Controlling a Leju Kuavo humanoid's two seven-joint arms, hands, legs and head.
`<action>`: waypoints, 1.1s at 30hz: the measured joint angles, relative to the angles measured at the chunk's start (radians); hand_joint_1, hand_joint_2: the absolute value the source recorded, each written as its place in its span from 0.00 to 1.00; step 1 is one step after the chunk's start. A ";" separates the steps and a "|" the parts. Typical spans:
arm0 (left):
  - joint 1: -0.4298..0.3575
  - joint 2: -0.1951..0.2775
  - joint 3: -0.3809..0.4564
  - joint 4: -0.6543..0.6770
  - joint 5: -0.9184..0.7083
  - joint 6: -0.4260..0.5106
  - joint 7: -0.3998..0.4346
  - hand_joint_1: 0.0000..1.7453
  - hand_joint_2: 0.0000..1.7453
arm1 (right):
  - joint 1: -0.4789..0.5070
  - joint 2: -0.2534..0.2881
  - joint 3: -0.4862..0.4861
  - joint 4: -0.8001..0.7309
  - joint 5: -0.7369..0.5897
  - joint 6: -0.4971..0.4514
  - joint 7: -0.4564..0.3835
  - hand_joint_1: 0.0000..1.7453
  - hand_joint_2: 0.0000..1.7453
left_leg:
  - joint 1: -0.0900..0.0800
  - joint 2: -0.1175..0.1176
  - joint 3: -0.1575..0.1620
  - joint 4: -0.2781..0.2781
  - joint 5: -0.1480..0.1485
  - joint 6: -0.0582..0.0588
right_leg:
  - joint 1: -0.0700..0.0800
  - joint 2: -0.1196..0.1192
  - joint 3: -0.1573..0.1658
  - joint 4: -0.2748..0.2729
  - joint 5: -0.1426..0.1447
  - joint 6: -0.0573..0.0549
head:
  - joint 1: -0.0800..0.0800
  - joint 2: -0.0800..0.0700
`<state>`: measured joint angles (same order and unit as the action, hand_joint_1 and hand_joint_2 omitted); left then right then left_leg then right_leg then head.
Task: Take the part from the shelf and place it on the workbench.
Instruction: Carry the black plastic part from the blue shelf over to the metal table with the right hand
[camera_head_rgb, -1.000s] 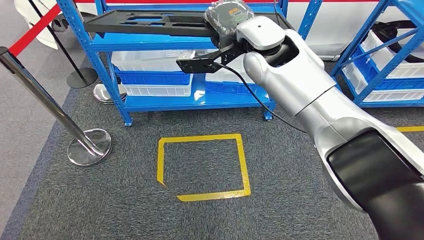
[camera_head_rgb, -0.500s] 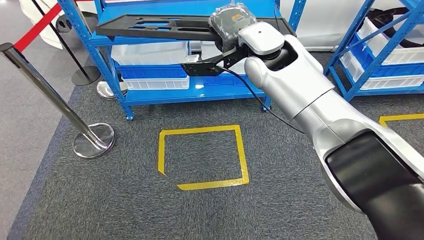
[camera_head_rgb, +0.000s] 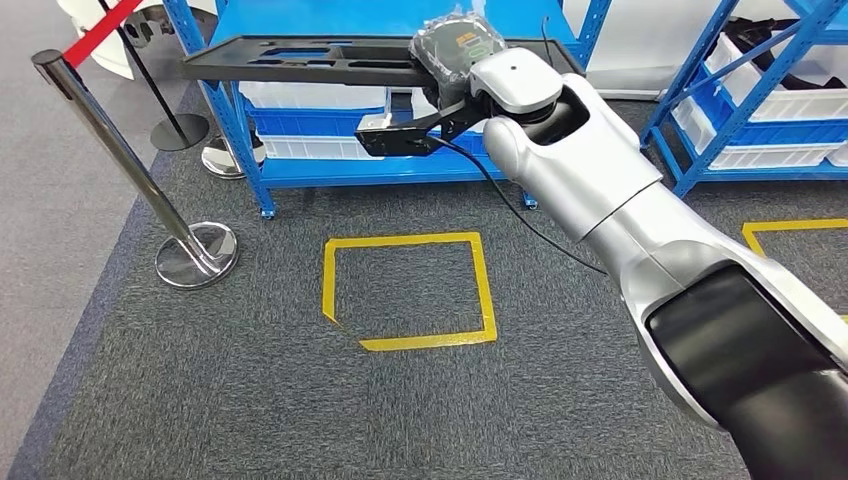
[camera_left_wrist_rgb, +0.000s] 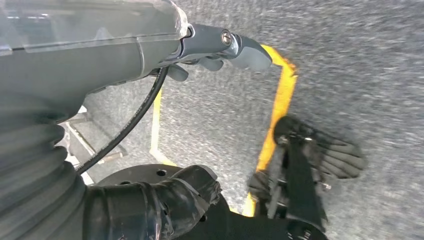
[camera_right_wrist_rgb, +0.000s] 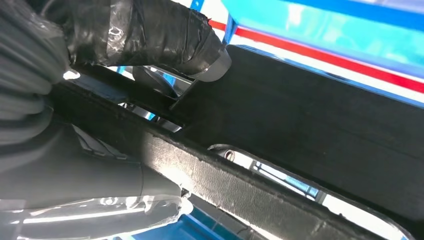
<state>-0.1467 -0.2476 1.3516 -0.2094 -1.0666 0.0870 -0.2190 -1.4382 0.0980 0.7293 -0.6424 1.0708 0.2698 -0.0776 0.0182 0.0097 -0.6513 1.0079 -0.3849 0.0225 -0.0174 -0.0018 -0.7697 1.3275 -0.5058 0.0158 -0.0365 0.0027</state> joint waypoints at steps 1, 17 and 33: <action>0.000 0.000 0.000 0.000 0.000 0.000 0.000 0.00 1.00 | 0.000 0.000 0.000 0.001 0.000 0.000 0.000 1.00 1.00 | 0.001 0.000 -0.017 0.002 0.011 -0.003 | -0.001 0.000 0.030 -0.010 0.023 0.000 | 0.000 0.000; 0.004 0.000 0.000 0.000 0.006 -0.003 0.001 0.00 1.00 | 0.009 0.011 0.005 -0.003 0.012 0.006 0.000 1.00 1.00 | 0.004 -0.003 -0.139 0.257 -0.128 -0.058 | 0.012 -0.007 0.139 -0.297 0.080 -0.061 | -0.001 0.000; 0.000 0.002 0.000 0.000 0.013 -0.015 -0.026 0.00 1.00 | 0.002 -0.004 0.011 0.011 0.013 0.010 -0.001 1.00 1.00 | 0.001 0.004 0.070 -0.016 -0.055 0.002 | 0.004 0.000 -0.023 -0.014 0.002 0.001 | 0.001 0.000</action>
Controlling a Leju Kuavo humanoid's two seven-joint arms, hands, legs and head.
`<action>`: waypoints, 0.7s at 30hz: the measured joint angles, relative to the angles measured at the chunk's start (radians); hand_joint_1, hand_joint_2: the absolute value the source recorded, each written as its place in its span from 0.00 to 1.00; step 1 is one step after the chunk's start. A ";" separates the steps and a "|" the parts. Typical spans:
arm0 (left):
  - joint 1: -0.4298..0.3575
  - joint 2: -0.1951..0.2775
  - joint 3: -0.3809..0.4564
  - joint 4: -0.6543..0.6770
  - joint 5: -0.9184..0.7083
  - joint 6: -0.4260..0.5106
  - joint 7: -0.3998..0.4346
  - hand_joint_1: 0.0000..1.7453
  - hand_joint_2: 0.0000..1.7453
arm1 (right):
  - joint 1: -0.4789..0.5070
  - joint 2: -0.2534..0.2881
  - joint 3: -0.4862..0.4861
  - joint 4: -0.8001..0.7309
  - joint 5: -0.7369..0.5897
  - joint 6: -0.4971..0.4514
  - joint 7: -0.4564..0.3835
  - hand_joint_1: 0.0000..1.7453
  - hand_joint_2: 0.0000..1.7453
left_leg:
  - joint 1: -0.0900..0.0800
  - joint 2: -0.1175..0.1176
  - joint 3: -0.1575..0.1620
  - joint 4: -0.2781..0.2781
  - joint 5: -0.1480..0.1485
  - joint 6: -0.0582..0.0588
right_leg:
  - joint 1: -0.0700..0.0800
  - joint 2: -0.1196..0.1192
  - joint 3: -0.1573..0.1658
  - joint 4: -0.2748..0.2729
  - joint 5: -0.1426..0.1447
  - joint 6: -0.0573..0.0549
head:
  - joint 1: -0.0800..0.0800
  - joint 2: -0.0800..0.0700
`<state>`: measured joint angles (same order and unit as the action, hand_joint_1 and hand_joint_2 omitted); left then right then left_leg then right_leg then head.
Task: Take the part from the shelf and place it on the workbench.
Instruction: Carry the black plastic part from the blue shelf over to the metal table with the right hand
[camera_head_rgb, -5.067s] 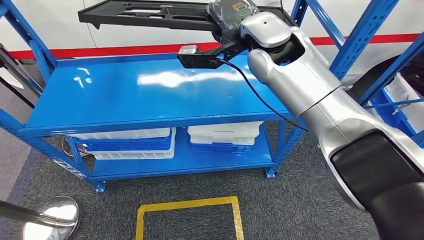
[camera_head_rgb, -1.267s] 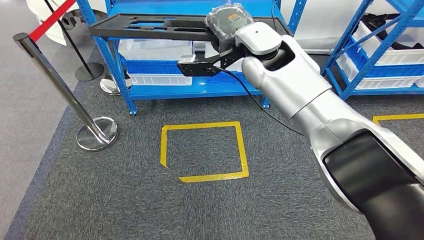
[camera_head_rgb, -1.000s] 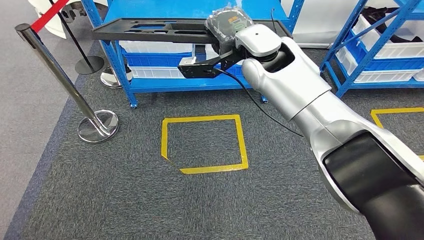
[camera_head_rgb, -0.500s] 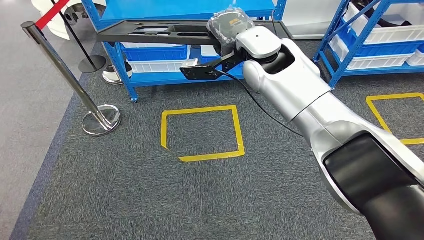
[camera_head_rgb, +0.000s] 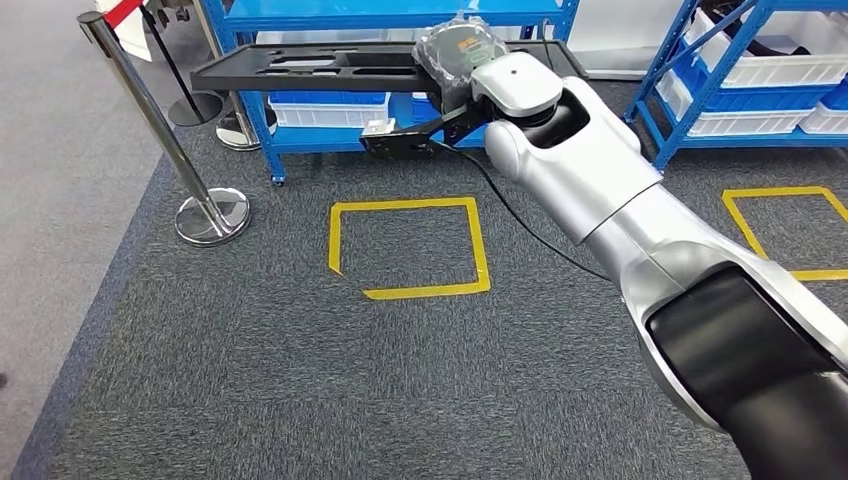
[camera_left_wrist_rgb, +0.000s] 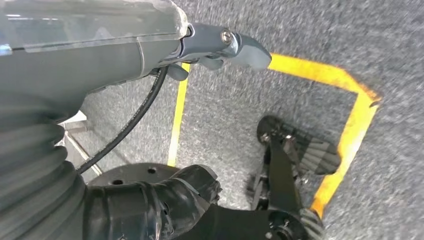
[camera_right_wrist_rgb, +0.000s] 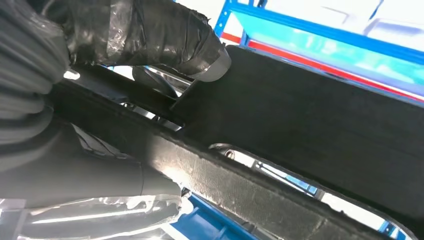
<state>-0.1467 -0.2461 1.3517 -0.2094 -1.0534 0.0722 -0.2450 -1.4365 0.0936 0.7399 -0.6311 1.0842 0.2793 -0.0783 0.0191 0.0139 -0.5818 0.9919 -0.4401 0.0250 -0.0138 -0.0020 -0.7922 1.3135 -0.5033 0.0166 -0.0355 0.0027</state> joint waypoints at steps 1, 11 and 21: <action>0.000 0.000 0.000 0.000 -0.001 0.000 0.000 0.00 1.00 | 0.000 -0.001 0.001 0.002 0.000 0.000 0.000 1.00 1.00 | 0.001 0.000 -0.014 0.003 0.009 -0.003 | -0.003 0.000 0.019 0.001 0.024 0.002 | 0.000 0.000; 0.002 0.000 0.000 0.000 0.000 0.005 0.005 0.00 1.00 | -0.003 0.008 0.004 0.008 0.000 0.001 -0.006 1.00 1.00 | 0.004 -0.004 -0.091 0.092 -0.013 -0.056 | 0.000 0.001 0.208 -0.276 0.027 -0.046 | -0.001 0.000; 0.004 0.004 0.000 0.000 -0.001 0.006 0.018 0.00 1.00 | 0.007 0.012 0.007 0.017 0.000 -0.001 -0.006 1.00 1.00 | -0.016 -0.012 0.004 0.049 -0.032 -0.018 | 0.022 0.001 0.165 -0.258 0.056 -0.049 | -0.001 0.000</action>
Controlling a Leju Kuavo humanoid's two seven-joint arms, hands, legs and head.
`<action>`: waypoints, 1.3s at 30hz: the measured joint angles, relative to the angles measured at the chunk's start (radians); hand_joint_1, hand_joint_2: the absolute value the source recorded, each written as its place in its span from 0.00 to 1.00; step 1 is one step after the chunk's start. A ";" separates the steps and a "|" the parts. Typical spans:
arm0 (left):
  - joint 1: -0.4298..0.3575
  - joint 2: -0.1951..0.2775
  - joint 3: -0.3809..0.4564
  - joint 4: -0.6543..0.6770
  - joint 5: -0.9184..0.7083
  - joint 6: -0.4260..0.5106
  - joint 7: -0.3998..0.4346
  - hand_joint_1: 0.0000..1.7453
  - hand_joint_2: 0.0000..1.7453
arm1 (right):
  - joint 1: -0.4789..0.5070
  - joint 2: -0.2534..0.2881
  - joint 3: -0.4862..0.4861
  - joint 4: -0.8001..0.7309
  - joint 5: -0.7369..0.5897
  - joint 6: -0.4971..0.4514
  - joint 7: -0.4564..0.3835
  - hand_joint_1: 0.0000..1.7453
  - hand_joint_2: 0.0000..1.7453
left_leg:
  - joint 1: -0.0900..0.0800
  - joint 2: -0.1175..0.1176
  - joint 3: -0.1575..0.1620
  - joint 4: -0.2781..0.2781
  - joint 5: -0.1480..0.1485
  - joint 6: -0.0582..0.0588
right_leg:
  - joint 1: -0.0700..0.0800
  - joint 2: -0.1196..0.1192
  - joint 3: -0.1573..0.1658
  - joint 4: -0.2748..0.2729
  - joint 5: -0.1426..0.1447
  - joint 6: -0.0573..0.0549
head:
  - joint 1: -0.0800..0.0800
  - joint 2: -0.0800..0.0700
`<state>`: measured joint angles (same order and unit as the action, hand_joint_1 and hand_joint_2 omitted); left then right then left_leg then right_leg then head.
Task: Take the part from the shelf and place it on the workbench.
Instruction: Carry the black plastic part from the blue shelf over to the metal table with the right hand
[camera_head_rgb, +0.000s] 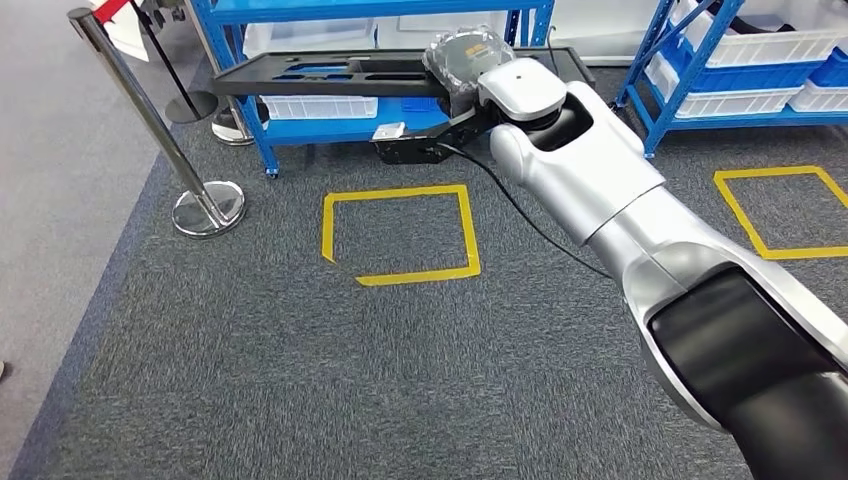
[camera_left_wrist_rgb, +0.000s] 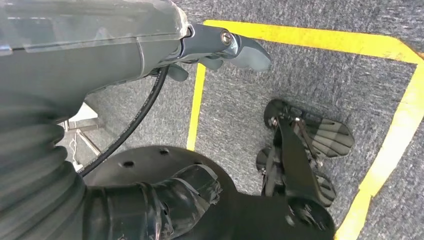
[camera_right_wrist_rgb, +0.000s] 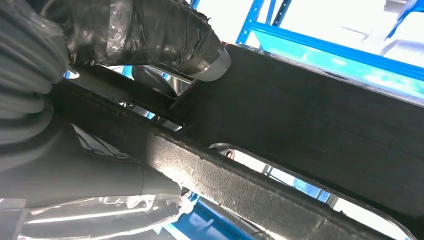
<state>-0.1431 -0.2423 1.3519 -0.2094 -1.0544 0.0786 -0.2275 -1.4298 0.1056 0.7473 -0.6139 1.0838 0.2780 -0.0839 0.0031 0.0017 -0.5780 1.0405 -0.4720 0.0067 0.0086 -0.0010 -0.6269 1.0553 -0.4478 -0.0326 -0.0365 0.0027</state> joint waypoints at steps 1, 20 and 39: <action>0.000 0.000 0.000 0.000 0.000 0.000 0.001 0.00 1.00 | 0.000 0.000 0.000 0.001 0.000 0.000 0.000 1.00 1.00 | -0.003 0.000 0.003 -0.007 0.005 0.002 | -0.002 0.000 -0.002 -0.003 0.005 0.006 | 0.000 0.000; 0.001 -0.004 0.000 0.000 0.004 -0.002 -0.003 0.00 1.00 | -0.002 0.005 0.001 0.017 0.000 0.000 -0.003 1.00 1.00 | 0.029 0.006 -0.136 0.027 0.069 -0.040 | -0.032 0.007 0.044 0.003 -0.048 0.016 | 0.000 0.000; -0.001 -0.001 0.000 0.000 0.011 0.014 0.002 0.00 1.00 | -0.011 0.013 0.007 0.027 0.010 -0.002 0.012 1.00 1.00 | 0.010 0.010 0.015 -0.048 0.018 0.029 | -0.021 0.004 -0.123 0.234 -0.109 0.049 | 0.001 0.000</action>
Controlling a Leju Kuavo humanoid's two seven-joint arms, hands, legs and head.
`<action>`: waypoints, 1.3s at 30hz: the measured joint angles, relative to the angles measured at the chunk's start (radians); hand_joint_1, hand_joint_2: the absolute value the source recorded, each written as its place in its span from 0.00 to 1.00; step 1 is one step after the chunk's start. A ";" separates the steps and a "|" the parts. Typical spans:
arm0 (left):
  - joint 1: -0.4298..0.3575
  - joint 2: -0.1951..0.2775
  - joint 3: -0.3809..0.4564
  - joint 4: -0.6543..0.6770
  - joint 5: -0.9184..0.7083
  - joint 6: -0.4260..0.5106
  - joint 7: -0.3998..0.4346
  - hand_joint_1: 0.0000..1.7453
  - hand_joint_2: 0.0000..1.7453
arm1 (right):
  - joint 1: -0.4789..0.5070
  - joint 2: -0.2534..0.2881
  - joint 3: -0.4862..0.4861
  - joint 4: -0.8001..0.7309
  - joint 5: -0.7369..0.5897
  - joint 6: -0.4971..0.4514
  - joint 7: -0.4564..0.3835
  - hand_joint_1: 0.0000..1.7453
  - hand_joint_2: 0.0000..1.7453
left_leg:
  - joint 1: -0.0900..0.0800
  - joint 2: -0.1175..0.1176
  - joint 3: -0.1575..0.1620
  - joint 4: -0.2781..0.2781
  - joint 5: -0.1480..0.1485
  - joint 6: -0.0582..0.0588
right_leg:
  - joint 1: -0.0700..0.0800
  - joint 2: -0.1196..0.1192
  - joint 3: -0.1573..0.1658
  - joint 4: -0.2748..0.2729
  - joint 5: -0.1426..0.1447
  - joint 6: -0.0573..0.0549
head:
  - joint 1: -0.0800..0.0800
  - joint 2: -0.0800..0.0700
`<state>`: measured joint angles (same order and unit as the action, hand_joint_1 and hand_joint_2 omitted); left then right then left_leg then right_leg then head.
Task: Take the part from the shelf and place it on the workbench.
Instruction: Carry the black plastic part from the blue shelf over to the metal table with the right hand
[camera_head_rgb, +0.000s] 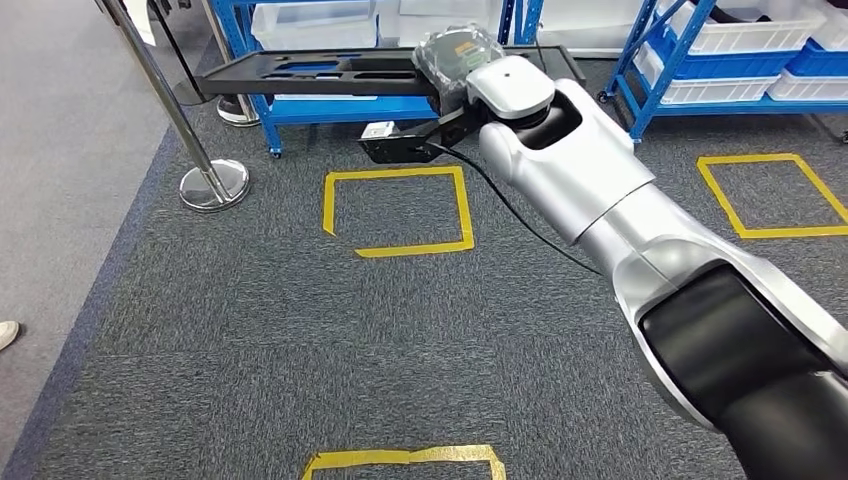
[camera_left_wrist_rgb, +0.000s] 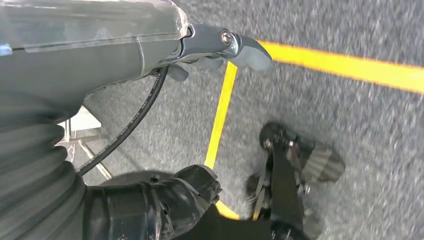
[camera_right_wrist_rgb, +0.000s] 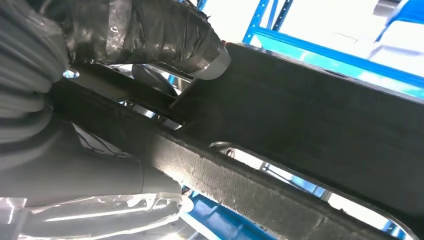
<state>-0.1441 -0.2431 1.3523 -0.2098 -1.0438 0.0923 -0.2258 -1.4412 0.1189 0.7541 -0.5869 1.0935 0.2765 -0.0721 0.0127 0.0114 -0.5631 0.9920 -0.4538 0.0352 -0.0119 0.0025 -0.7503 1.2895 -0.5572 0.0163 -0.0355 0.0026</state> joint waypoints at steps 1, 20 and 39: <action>0.000 0.000 0.000 0.000 0.001 0.001 0.000 0.00 1.00 | 0.002 0.001 0.001 0.001 0.002 0.000 0.001 1.00 1.00 | 0.000 0.000 -0.005 0.004 0.001 -0.001 | -0.003 -0.001 -0.002 0.018 -0.001 0.003 | 0.000 0.000; 0.001 0.001 0.000 0.000 -0.004 -0.011 -0.014 0.00 1.00 | -0.001 0.021 0.003 0.005 0.011 0.000 0.013 1.00 1.00 | 0.004 -0.005 -0.019 0.115 -0.060 -0.050 | -0.004 -0.004 0.090 -0.231 0.136 -0.036 | -0.002 0.000; -0.001 -0.004 0.000 0.000 -0.001 -0.019 -0.051 0.00 1.00 | -0.003 -0.004 0.001 0.011 0.027 0.000 0.008 1.00 1.00 | -0.010 0.000 -0.065 0.060 0.006 -0.013 | 0.016 -0.003 0.131 -0.221 0.087 -0.031 | -0.001 0.000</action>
<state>-0.1446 -0.2475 1.3523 -0.2097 -1.0451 0.0737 -0.2765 -1.4444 0.1149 0.7555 -0.5760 1.1210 0.2760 -0.0636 0.0031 0.0115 -0.6284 1.0522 -0.4481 0.0218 0.0041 -0.0001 -0.6190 1.0682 -0.4706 -0.0145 -0.0362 0.0027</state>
